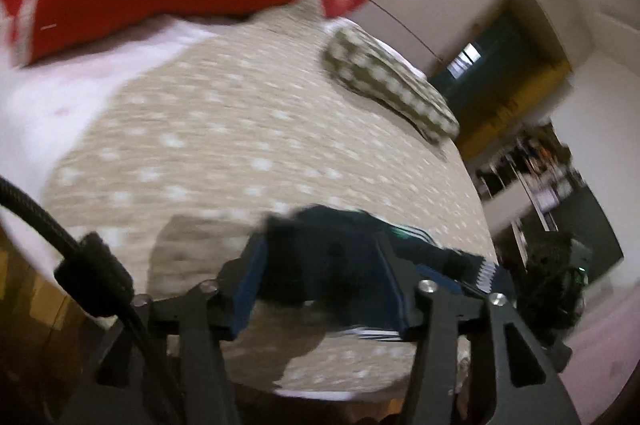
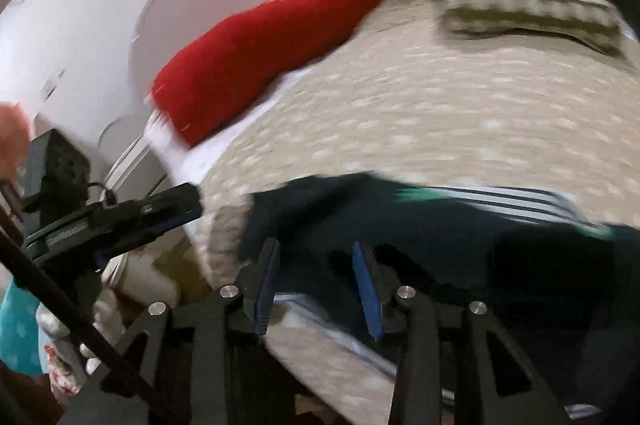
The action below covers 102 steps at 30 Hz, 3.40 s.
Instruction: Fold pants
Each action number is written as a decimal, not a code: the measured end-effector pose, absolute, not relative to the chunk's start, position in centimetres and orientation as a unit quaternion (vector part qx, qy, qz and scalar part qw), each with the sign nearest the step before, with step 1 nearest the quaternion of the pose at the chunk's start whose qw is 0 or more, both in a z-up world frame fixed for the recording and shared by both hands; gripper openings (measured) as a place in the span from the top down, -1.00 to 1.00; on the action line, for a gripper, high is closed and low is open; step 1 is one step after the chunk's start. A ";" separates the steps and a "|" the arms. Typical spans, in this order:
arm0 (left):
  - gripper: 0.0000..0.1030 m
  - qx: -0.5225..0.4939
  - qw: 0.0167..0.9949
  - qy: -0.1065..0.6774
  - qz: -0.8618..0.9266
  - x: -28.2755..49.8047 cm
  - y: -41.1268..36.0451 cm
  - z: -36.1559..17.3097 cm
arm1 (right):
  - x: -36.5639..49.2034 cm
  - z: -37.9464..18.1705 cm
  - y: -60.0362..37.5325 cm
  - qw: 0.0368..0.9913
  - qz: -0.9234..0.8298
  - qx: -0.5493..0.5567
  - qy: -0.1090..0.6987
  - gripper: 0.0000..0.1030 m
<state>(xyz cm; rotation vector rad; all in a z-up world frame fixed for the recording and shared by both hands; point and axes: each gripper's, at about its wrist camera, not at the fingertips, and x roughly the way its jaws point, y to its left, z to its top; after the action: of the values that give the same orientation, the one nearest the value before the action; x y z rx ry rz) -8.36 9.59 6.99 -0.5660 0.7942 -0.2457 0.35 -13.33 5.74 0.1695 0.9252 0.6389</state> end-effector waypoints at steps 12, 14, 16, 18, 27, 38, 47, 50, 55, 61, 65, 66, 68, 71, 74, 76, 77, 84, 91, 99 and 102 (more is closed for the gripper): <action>-0.05 -0.149 0.871 0.458 -0.095 -3.4 1.1 2.1 | -4.7 5.8 -38.7 0.906 0.053 0.204 0.368 0.26; -0.05 -0.145 0.871 0.460 -0.092 -3.4 1.1 2.1 | -6.1 6.7 -41.3 0.910 0.039 0.236 0.339 -0.09; -0.07 -0.142 0.872 0.460 -0.089 -3.5 0.8 2.0 | -6.8 6.6 -42.6 0.912 0.014 0.250 0.324 -0.65; -0.11 -0.139 0.873 0.458 -0.087 -3.6 0.6 1.9 | -6.5 5.6 -43.2 0.903 0.022 0.268 0.336 -0.67; -0.22 -0.101 0.883 0.454 -0.069 -3.3 -0.8 2.1 | -2.6 1.7 -42.9 0.859 0.090 0.344 0.367 0.39; -0.35 -0.066 0.886 0.457 -0.033 -1.8 -4.1 2.2 | -2.8 4.4 -46.0 0.880 0.055 0.331 0.335 0.40; -0.32 -0.107 0.894 0.427 -0.083 -4.1 -4.0 8.4 | -6.8 8.3 -45.7 0.923 -0.003 0.263 0.280 -0.10; -0.32 -0.095 0.889 0.432 -0.119 -3.5 -7.1 8.3 | -6.4 9.5 -43.1 0.917 0.084 0.267 0.284 0.01; -0.31 -0.032 0.870 0.471 -0.143 -3.7 -12.5 3.8 | -2.4 7.3 -37.4 0.865 0.196 0.298 0.352 0.03; -0.31 -0.006 0.875 0.466 -0.134 -4.4 -13.5 2.1 | 5.0 4.1 -31.3 0.780 0.280 0.359 0.430 0.01; -0.31 -0.009 0.875 0.463 -0.140 -4.5 -13.2 2.1 | 9.5 -0.6 -29.2 0.732 0.232 0.374 0.520 0.15; -0.31 -0.006 0.876 0.461 -0.141 -4.6 -13.3 2.0 | 10.0 -0.6 -29.3 0.743 0.219 0.367 0.515 0.36; -0.33 -0.001 0.876 0.460 -0.142 -4.6 -13.5 1.9 | 10.1 1.2 -29.6 0.815 0.160 0.295 0.472 0.47; -0.34 0.001 0.873 0.464 -0.149 -4.4 -13.4 2.1 | 7.9 4.3 -31.6 0.878 0.101 0.248 0.396 0.03; -0.33 -0.019 0.862 0.480 -0.163 -4.2 -12.8 3.1 | 4.2 5.9 -35.6 0.874 0.115 0.301 0.363 -0.13; -0.33 -0.047 0.857 0.477 -0.187 -4.1 -12.2 4.6 | 0.9 6.5 -38.5 0.891 0.084 0.294 0.335 -0.26; -0.33 -0.053 0.858 0.472 -0.195 -4.0 -12.2 5.3 | -0.8 6.5 -40.1 0.897 0.064 0.295 0.324 -0.33; -0.33 -0.029 0.841 0.470 -0.268 0.5 -18.7 9.6 | -7.7 3.3 -46.2 0.869 0.015 0.379 0.317 -0.47; -0.34 0.031 0.777 0.516 -0.360 5.8 -31.3 9.7 | -7.7 2.3 -44.2 0.875 0.048 0.346 0.336 -0.47; -0.34 0.062 0.688 0.604 -0.397 8.6 -39.4 3.7 | -5.6 1.3 -41.7 0.886 0.050 0.315 0.335 -0.49; -0.22 0.080 0.683 0.602 -0.405 7.9 -39.9 3.2 | -4.6 0.8 -41.5 0.885 0.055 0.313 0.340 0.28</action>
<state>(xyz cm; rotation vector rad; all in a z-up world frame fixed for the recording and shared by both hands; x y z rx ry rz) 7.87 -39.88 3.18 0.1787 1.3509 -0.9078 -4.62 -41.50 0.83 0.6516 0.7071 0.1142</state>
